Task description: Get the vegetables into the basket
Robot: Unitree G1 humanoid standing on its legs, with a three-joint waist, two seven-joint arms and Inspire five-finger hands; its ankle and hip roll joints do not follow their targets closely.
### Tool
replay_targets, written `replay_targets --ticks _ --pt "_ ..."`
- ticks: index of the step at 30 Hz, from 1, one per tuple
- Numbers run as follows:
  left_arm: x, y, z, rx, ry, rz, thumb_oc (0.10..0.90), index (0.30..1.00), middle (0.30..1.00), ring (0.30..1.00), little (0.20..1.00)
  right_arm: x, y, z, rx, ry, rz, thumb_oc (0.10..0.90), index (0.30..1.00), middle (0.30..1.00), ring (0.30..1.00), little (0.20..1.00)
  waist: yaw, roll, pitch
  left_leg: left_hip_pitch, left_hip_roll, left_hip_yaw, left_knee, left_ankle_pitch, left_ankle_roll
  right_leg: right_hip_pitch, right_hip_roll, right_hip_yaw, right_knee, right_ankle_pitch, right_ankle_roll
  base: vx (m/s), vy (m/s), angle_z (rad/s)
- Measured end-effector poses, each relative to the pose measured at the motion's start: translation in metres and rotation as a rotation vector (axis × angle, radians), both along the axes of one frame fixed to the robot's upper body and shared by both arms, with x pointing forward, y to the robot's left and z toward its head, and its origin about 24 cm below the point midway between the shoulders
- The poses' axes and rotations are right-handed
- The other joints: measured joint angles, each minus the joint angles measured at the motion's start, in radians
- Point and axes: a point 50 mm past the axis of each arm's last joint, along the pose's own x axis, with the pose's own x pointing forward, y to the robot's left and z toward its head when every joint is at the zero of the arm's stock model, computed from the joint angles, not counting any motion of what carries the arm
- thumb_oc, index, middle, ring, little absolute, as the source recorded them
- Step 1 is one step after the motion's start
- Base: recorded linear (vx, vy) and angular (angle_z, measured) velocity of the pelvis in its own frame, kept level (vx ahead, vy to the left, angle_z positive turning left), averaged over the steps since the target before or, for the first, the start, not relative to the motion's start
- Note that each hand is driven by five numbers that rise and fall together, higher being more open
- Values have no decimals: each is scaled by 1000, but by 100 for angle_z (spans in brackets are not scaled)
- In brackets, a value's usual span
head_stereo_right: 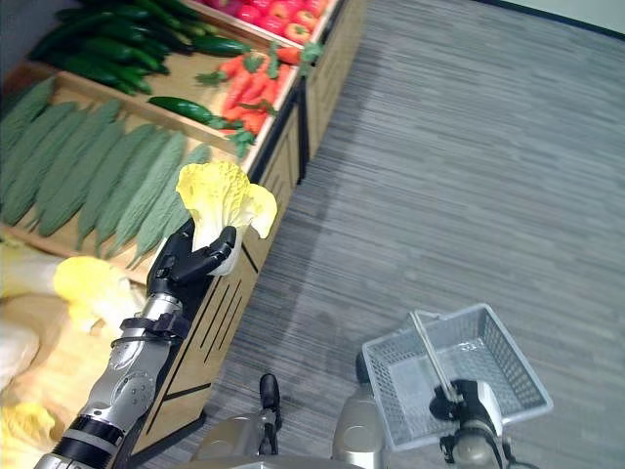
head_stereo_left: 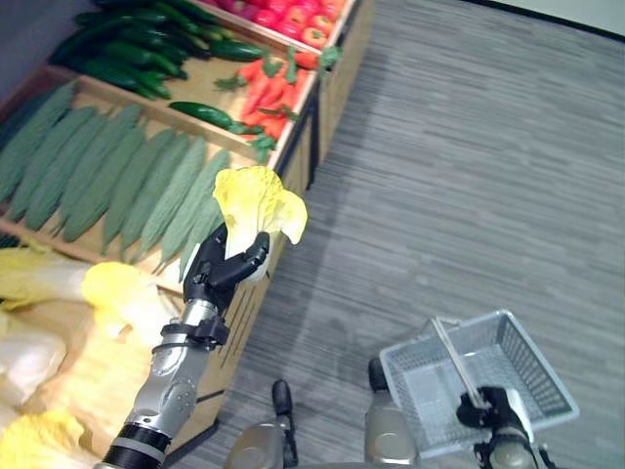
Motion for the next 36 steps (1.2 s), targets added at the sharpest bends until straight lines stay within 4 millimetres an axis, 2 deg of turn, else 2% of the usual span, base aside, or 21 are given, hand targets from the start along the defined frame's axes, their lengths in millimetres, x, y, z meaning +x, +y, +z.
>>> replay_targets --ticks 1,2,3,5,6,7,9,13,15,17,20,23,25,26,27,28,29,30,32,34,36 --pt "2 -2 2 -2 -9 -8 400 300 300 300 300 3 0 2 -2 -10 4 400 300 300 300 300 -1 3 2 7 14 24 -5 6 16 -3 7 -89 17 -30 9 -69 112 -63" --pt "3 -4 4 -8 -20 -13 400 300 300 300 300 5 0 2 -4 -12 4 400 300 300 300 300 13 12 6 16 33 49 -13 14 16 -14 16 -187 98 -121 -9 -68 74 -59" --pt "3 -5 5 -8 -23 -15 400 300 300 300 300 3 -1 2 -7 -8 2 400 300 300 300 300 28 17 10 24 51 71 -18 14 15 -10 17 -251 181 -191 -17 -65 48 -68" --pt "3 -2 6 -6 -27 -3 400 300 300 300 300 4 -1 2 -7 -12 7 400 300 300 300 300 50 23 10 31 78 111 -21 15 14 17 4 -306 270 -285 -9 -30 -7 -68" --pt "3 0 7 -3 -28 2 400 300 300 300 300 6 0 4 -6 -22 11 400 300 300 300 300 64 22 10 36 84 129 -24 16 13 38 -11 -329 281 -302 -3 82 -56 -69" --pt "2 2 7 1 -28 5 400 300 300 300 300 7 0 5 -7 -32 15 400 300 300 300 300 71 22 10 45 86 147 -29 18 10 64 -21 -337 268 -303 0 32 -49 -62" --pt "1 5 6 10 -23 15 400 300 300 300 300 9 0 6 -6 -42 23 400 300 300 300 300 71 10 5 74 74 178 -40 24 -30 173 -8 -309 84 -289 0 38 -150 -67" --pt "-1 1 9 11 -45 -11 400 300 300 300 300 5 -2 4 -6 -22 17 400 300 300 300 300 44 16 0 79 100 182 -38 37 -61 207 35 -286 -20 -292 -10 53 -172 -40" --pt "0 -2 11 9 -55 -31 400 300 300 300 300 3 -3 4 -10 -18 13 400 300 300 300 300 27 19 -2 82 115 188 -39 42 -70 206 56 -269 -34 -283 -22 37 -158 -34" --pt "0 -6 9 -6 -53 -47 400 300 300 300 300 -4 -7 4 -24 -5 19 400 300 300 300 300 1 25 -16 92 145 188 -39 42 -108 207 84 -252 -38 -286 -29 63 -244 -28" --pt "0 -7 9 -14 -47 -46 400 300 300 300 300 -14 -9 2 -33 19 19 400 300 300 300 300 -15 28 -38 101 167 212 -38 48 -121 197 106 -226 -38 -284 -45 59 -269 -27" --pt "0 -10 7 -30 -42 -50 400 300 300 300 300 -25 -12 0 -40 44 16 400 300 300 300 300 -30 49 -51 103 193 219 -21 54 -132 195 130 -210 -38 -291 -57 45 -274 -16" --pt "0 -10 7 -30 -40 -47 400 300 300 300 300 -28 -10 0 -37 41 20 400 300 300 300 300 -19 50 -51 94 210 194 40 54 -136 192 141 -191 -39 -305 -83 29 -82 -32" --pt "-1 -10 6 -29 -37 -48 400 300 300 300 300 -28 -12 0 -40 43 20 400 300 300 300 300 2 46 -50 87 213 133 81 53 -137 194 137 -163 -39 -305 -95 23 -46 -72" --pt "-1 -13 5 -34 -33 -55 400 300 300 300 300 -27 -17 3 -58 44 21 400 300 300 300 300 27 49 -51 79 213 29 122 53 -138 194 136 -126 -42 -296 -107 36 -47 -81" --pt "-2 -17 3 -43 -27 -67 400 300 300 300 300 -24 -26 8 -86 40 24 400 300 300 300 300 37 48 -50 53 196 -108 135 27 -173 188 128 -101 -40 -288 -121 49 -11 -64" --pt "-2 -21 1 -47 -23 -79 400 300 300 300 300 -22 -32 12 -107 38 23 400 300 300 300 300 38 58 -54 47 174 -202 101 7 -203 183 122 -95 -39 -281 -130 58 29 -41" --pt "-3 -29 -1 -57 -16 -108 400 300 300 300 300 -22 -45 20 -146 37 14 400 300 300 300 300 34 79 -59 40 162 -289 -5 11 -214 174 121 -88 -40 -282 -121 56 49 -21" --pt "-3 -34 -3 -78 -13 -111 400 300 300 300 300 -21 -53 25 -168 32 9 400 300 300 300 300 30 102 -62 -3 168 -274 1 51 -197 170 135 -88 -43 -281 -113 59 68 -15" --pt "-3 -33 -3 -78 -13 -105 400 300 300 300 300 -21 -60 29 -183 32 4 400 300 300 300 300 31 131 -61 -13 165 -255 -5 74 -159 173 152 -76 -45 -279 -100 73 121 -27" --pt "-3 -29 -3 -65 -4 -90 400 300 300 300 300 -22 -57 27 -162 27 3 400 300 300 300 300 30 104 -57 12 140 -231 -49 79 -145 171 128 -70 -43 -277 -84 76 108 -19"
